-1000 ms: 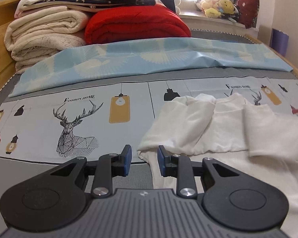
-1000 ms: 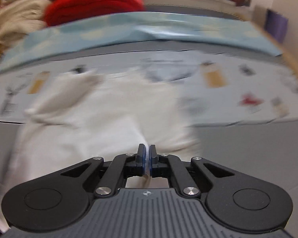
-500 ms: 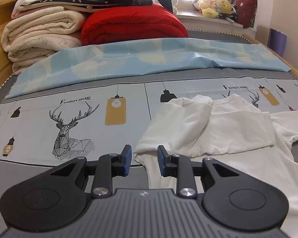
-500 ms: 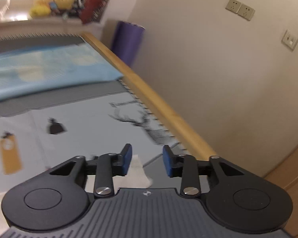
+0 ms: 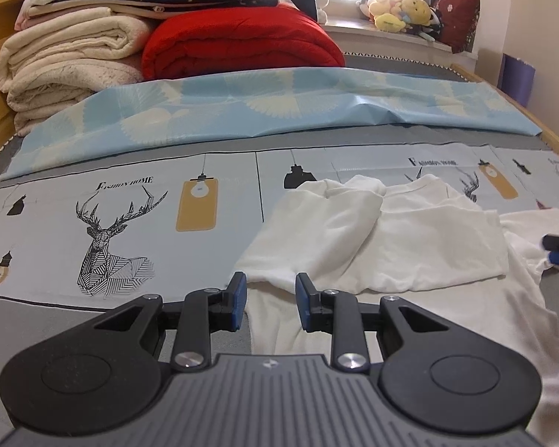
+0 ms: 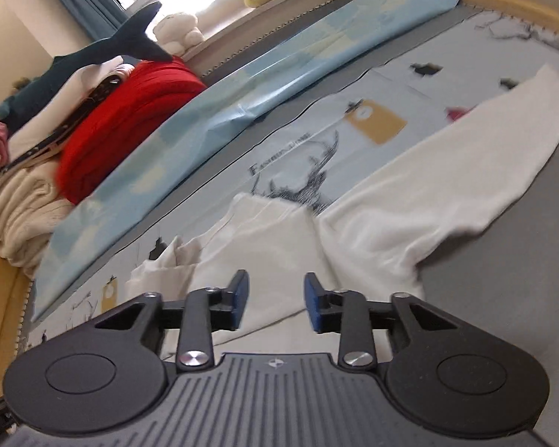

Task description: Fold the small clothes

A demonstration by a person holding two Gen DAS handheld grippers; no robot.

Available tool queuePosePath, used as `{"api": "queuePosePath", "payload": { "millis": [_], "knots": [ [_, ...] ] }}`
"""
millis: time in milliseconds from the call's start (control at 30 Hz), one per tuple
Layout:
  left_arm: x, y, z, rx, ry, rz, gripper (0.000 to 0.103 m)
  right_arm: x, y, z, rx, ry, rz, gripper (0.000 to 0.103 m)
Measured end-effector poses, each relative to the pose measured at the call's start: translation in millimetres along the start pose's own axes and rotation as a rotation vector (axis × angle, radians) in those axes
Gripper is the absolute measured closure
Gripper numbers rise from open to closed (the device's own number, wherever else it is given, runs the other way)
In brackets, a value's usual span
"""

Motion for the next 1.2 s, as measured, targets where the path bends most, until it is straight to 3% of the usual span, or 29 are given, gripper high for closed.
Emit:
{"api": "queuePosePath", "payload": {
  "millis": [100,267,400,433,500,533,633,667,700,800,933,1033,1200],
  "knots": [
    [2.1,-1.5,-5.2,-0.009,0.002,-0.006,0.071,20.3,-11.7,-36.4,-0.051,-0.100,-0.035,0.069],
    [8.3,-0.5,-10.4,-0.011,-0.028,0.003,0.071,43.4,-25.8,-68.9,-0.110,-0.108,-0.205,0.069],
    [27.2,-4.0,-14.4,-0.019,-0.088,-0.033,0.071,33.8,-25.1,-80.6,-0.093,-0.071,-0.201,0.069],
    [34.3,-6.0,-14.7,-0.014,-0.110,-0.046,0.071,31.4,-23.1,-80.4,-0.079,-0.069,-0.201,0.072],
    [48.5,-9.7,-15.2,-0.005,-0.154,-0.073,0.071,27.2,-19.7,-78.0,-0.040,-0.055,-0.183,0.101],
    [56.0,-11.8,-15.2,0.003,-0.181,-0.085,0.071,26.4,-15.3,-81.8,-0.024,-0.044,-0.170,0.101],
    [78.2,-15.3,-12.4,0.049,-0.264,-0.118,0.070,4.5,0.3,-72.5,0.015,0.051,-0.113,0.101],
    [85.9,-16.2,-10.5,0.080,-0.291,-0.129,0.065,-8.4,3.9,-64.5,0.019,0.114,-0.099,0.101],
    [92.8,-17.9,-9.2,0.110,-0.305,-0.138,0.058,-20.6,8.4,-57.4,0.015,0.179,-0.091,0.101],
    [117.6,-19.2,-8.6,0.158,-0.323,-0.182,0.056,-53.3,14.0,-38.5,-0.020,0.318,-0.043,0.101],
    [143.7,-17.3,-8.3,0.228,-0.346,-0.206,0.056,-71.3,13.9,-31.3,-0.079,0.401,-0.023,0.101],
    [153.8,-14.1,-12.3,0.274,-0.355,-0.201,0.057,-75.6,12.9,-33.8,-0.123,0.398,0.016,0.101],
    [162.9,-5.4,-25.7,0.286,-0.373,-0.204,0.095,-82.6,4.0,-36.5,-0.200,0.428,0.041,0.101]
  ]
}}
Point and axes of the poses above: each gripper's, at about its wrist camera, not at the fingertips, and z roughly against the way its jaws point, x to its right, y to its top, the point moved 4 cm from there along -z, roughly the way its jaws point, and after that the axes turned 6 degrees about y, right-handed, at the moved point
